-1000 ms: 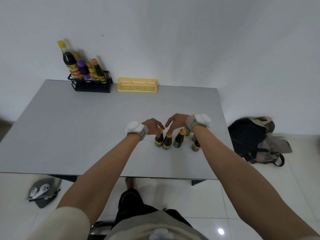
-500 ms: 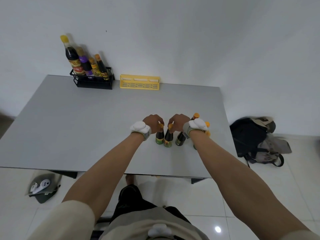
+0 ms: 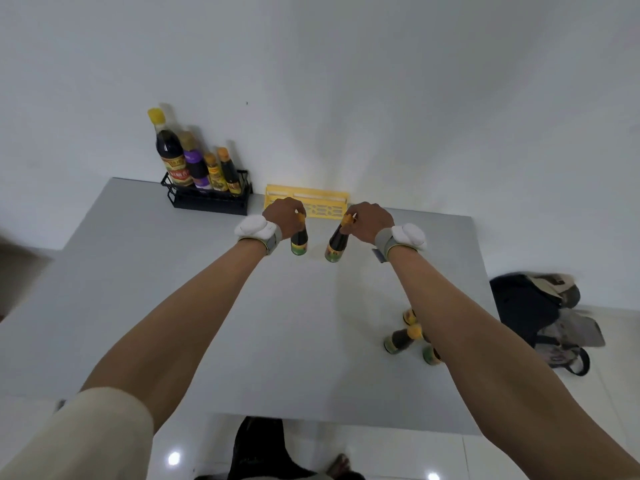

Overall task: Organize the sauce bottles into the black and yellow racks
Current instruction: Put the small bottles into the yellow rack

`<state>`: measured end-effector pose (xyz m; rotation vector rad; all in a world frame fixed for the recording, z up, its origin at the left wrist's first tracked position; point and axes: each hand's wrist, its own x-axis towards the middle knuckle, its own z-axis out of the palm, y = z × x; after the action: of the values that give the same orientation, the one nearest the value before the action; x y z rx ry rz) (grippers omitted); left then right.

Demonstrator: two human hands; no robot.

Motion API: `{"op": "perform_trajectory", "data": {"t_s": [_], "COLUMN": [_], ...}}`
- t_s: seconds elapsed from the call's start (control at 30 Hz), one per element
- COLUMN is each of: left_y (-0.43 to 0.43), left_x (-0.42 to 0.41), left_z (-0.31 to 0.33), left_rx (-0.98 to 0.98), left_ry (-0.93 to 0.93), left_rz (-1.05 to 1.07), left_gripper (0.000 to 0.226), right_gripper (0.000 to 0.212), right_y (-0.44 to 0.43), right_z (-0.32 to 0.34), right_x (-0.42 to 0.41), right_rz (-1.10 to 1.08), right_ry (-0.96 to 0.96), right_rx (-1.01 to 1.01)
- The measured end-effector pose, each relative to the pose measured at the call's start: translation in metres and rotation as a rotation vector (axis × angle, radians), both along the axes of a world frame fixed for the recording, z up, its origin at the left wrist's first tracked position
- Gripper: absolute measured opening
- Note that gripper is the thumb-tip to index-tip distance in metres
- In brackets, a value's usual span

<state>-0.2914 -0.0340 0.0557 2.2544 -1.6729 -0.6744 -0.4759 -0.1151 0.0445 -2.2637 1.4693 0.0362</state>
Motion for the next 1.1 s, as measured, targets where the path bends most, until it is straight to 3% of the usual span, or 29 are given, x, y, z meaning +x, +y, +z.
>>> {"op": "perform_trajectory", "data": {"t_s": [0.23,0.43,1.1], "left_y": [-0.072,-0.123,-0.15], "left_x": [0.076,0.114,0.157], "left_z": [0.008,-0.02,-0.073], "left_rx": [-0.047,-0.011,-0.011], "left_ry": [0.048,0.059,0.059], "left_rz": [0.037,0.022,-0.059], "left_gripper": [0.027,0.026,0.036], "right_gripper": [0.033,0.028,0.023], "right_y": [-0.069,-0.11,-0.126], "right_z": [-0.005,-0.032,-0.079], "right_x": [0.087,0.14,0.2], "right_rz": [-0.083,-0.129,-0.147], "right_ry": [-0.025,-0.026,-0.036], "right_rx": [-0.008,-0.021,-0.027]}}
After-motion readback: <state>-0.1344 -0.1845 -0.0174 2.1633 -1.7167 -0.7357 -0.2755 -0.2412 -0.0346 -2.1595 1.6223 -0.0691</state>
